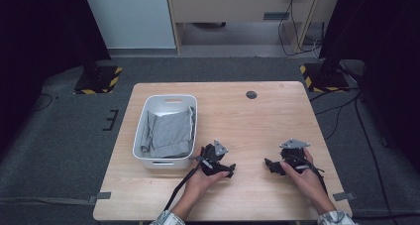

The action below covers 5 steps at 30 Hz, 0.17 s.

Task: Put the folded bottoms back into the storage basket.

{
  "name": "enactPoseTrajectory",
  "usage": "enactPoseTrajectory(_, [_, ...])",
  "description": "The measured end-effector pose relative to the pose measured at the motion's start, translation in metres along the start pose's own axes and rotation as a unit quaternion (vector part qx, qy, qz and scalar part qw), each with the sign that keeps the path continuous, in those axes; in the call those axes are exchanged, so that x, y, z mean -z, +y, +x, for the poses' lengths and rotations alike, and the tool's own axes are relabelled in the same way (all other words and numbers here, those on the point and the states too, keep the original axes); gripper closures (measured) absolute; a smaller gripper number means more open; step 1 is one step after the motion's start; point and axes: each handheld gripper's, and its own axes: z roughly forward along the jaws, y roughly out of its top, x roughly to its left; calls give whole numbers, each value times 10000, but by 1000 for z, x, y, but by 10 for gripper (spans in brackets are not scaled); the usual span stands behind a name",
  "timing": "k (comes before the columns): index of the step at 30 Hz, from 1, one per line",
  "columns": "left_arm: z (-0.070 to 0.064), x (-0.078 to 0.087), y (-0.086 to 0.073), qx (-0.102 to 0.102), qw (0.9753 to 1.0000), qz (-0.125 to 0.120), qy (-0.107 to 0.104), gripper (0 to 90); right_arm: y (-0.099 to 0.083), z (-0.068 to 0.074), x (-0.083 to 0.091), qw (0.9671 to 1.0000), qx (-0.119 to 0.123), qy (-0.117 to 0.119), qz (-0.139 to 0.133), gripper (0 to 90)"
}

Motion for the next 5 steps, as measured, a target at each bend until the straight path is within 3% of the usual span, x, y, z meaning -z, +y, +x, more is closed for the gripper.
enactPoseTrajectory(5, [5, 1, -1, 26, 10000, 18, -5, 46, 0, 0, -1, 10000, -35, -39, 30, 11])
